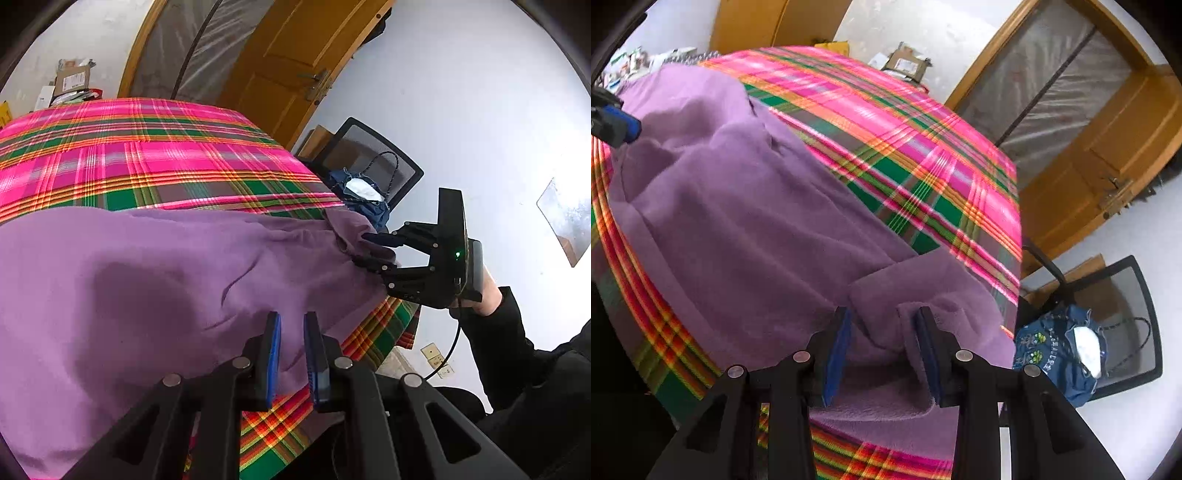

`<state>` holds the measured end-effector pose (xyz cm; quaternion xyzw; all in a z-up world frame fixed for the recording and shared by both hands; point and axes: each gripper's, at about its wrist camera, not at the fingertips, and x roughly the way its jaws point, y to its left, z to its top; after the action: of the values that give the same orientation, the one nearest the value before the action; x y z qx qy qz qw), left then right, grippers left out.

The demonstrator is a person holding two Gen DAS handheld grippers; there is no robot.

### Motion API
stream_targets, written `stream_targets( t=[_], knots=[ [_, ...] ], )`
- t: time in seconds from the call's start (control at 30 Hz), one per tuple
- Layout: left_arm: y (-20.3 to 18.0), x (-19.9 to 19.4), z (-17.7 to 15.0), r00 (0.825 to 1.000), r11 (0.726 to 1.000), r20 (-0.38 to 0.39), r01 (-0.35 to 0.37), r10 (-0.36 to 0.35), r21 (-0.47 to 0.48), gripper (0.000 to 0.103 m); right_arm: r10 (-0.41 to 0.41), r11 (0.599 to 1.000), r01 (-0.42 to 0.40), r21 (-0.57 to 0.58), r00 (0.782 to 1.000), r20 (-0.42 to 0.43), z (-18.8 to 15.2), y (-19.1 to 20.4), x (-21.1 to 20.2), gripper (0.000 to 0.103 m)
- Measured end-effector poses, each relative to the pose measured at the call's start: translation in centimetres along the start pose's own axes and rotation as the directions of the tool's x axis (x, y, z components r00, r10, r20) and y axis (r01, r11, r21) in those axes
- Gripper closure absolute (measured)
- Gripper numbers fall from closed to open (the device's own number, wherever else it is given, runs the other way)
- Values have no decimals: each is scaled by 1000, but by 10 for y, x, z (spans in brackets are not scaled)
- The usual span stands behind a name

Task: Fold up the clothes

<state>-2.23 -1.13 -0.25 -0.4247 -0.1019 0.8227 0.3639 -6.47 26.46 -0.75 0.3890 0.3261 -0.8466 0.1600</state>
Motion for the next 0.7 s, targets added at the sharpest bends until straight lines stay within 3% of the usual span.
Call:
stream_targets(
  t=[0.13,0.37,0.7],
  knots=[
    [0,2,0,1000,1000,-3,-5,5,-7,90,-44,997,47,-53,998,50,0,6,-10,65],
    [0,8,3,1000,1000,-11,-9,9,-16,90,-13,999,7,37,986,167,-1,-4,-29,65],
    [-2,10,2,1000,1000,-17,-11,11,-25,90,80,993,-88,79,992,98,-1,-3,4,65]
  ],
)
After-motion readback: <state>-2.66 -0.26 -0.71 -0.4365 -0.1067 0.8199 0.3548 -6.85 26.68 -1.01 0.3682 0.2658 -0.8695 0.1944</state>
